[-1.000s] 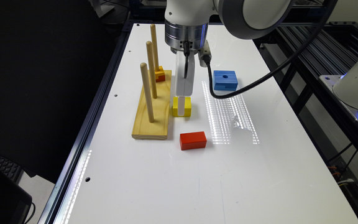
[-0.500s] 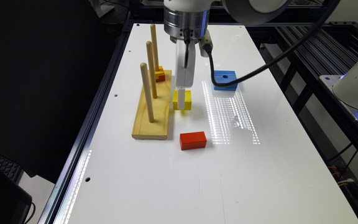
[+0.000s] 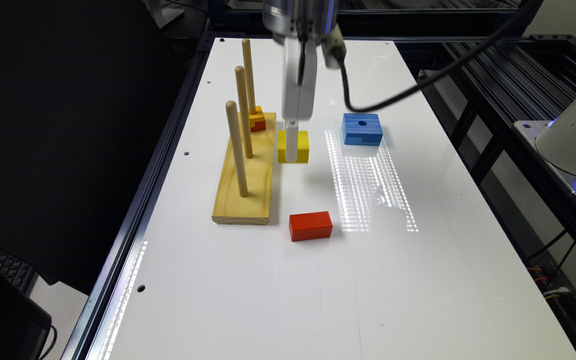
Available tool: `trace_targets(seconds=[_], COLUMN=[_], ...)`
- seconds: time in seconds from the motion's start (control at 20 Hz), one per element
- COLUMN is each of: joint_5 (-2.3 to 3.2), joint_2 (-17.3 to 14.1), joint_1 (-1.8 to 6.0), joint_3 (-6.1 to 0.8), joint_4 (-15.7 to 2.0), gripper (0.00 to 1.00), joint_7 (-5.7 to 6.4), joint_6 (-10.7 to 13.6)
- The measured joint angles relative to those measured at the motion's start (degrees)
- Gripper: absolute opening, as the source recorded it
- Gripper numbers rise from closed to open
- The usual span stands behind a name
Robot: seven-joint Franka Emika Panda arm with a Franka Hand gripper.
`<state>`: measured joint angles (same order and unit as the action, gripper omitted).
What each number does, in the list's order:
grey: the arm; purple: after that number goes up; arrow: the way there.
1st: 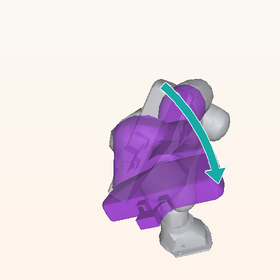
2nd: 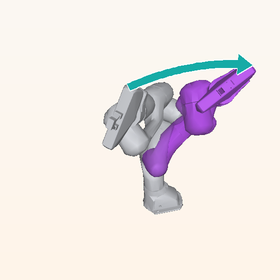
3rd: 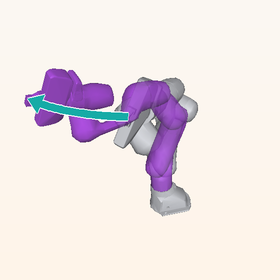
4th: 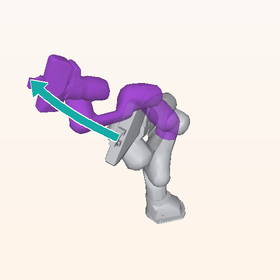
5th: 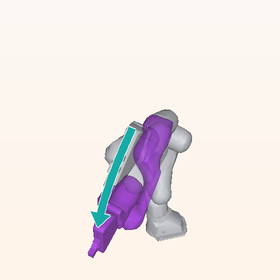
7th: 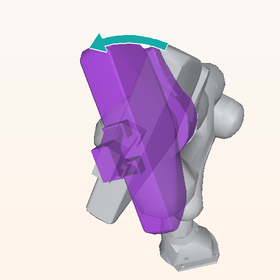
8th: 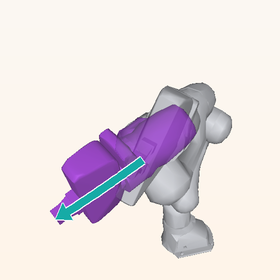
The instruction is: Pick up yellow block.
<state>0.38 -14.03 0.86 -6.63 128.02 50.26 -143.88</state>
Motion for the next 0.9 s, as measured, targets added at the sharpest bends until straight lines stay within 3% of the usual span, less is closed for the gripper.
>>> trace_targets(seconds=[0.1,0.3,0.55,0.9], joint_5=[0.0,0.0,-0.05,-0.05], joint_2=[1.4,2.5,7.0,8.9], joint_1=[0.0,0.0,0.0,0.0], joint_3=[-0.05,-0.09,-0.17,-0.21], joint_4=[0.03,-0.05,-0.03,-0.13], gripper=[0.0,0.0,0.0,0.0], joint_7=[0.0,0.0,0.01,0.01], joint_6=[1.6,2.3,6.6,7.9])
